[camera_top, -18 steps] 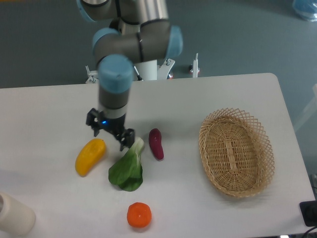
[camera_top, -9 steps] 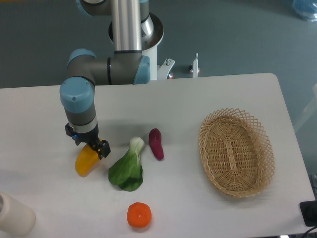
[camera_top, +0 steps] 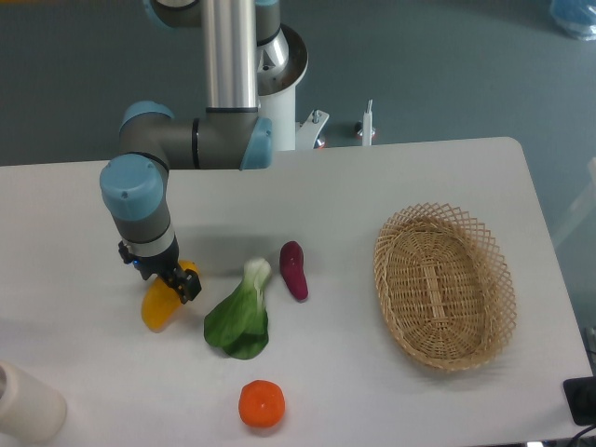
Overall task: Pick up the mango from the table
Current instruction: 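Close the gripper around the yellow mango, then lift the held mango up and carry it toward the bok choy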
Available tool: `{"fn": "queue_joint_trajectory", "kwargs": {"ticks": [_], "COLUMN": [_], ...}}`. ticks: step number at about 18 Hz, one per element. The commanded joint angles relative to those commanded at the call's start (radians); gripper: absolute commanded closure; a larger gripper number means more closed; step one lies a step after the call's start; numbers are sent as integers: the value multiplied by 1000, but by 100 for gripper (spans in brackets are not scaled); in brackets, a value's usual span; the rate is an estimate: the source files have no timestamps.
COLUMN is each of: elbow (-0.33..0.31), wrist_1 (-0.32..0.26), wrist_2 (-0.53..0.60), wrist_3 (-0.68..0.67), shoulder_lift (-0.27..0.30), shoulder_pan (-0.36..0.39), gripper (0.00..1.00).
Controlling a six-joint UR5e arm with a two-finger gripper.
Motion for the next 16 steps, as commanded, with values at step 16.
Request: {"fn": "queue_joint_trajectory", "kwargs": {"ticks": [16], "elbow": [195], "wrist_1": [-112], "wrist_2": [-24], "wrist_3": [11], "shoulder_lift": [101], "shoulder_pan": [115], "gripper": [42]}}
